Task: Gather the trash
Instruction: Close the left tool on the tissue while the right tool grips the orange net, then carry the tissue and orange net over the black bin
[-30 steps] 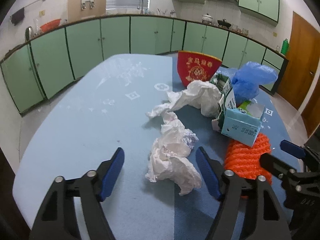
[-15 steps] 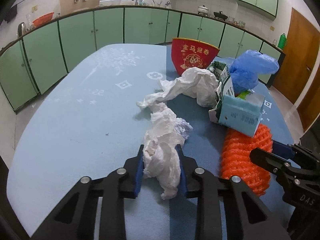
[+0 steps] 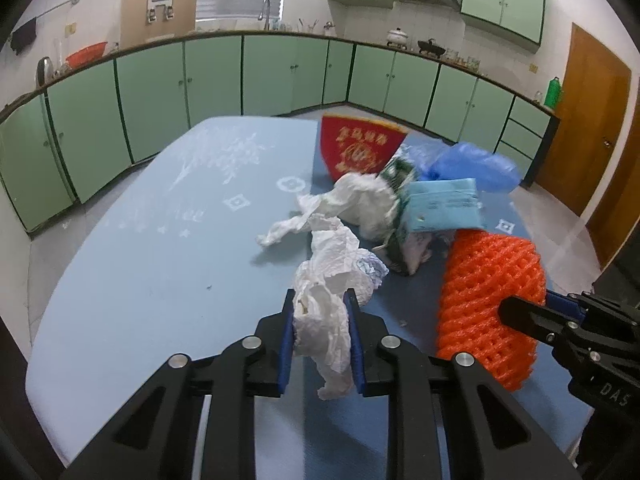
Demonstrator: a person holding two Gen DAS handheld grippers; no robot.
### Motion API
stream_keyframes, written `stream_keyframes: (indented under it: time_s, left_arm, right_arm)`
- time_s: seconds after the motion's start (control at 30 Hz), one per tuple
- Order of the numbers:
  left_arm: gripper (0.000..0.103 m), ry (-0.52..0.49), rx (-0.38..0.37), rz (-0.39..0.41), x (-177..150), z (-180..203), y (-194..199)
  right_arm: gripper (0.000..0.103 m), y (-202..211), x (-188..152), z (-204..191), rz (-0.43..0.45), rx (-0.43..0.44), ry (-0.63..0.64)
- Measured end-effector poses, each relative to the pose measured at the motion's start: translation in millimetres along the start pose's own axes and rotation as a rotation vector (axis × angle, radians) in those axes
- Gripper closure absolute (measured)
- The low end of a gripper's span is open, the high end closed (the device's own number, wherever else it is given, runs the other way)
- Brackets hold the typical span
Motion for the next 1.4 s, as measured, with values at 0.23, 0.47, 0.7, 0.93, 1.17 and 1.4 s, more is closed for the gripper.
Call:
stream_keyframes:
  time_s: [0.23,0.47,0.7,0.93,1.17,1.4]
  left_arm:
    - [0.080,-0.002,-0.035,0.032,12.5,22.3,16.7]
    - [0.080,-0.017,-0.075,0.062,19.7,50.4,32.5]
    - [0.080,-0.041,-0.124,0.093,28.8,83.4,39.4]
    - [0.080,-0.060,-0.183,0.127,41.6,119.1,43.2]
    - [0.080,-0.089,-0.256,0.146,47.4,161.6,40.0]
    - [0.080,-0.135,-0.330,0.144,45.1,209.2,33.9]
  right_arm:
    - [0.079,27.0,2.5,2.3,0.028,-0.005,0.009]
    - [0.079,59.2,9.5,19.2,0.073,-0.043,0.000]
    - [0.079,85.1,22.2,50.0,0.136,-0.108,-0.012]
    - [0.079,108.9,34.3,80.4,0.192,-0.171,-0.023]
    - [0.079,133.4,38.1,111.1,0.236,-0.237,-0.040]
    - [0.079,161.6,36.3,154.8,0.268,-0.327,-0.072]
Point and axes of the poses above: each gripper's, at about its wrist camera, not at the fingertips, and y roughly against the way its jaws point, z to its right, x to its top, the point moved 9 cm from there along -y, roughly the way its jaws point, and after that the axes turned 15 degrees about z, right-handed, at the moved point
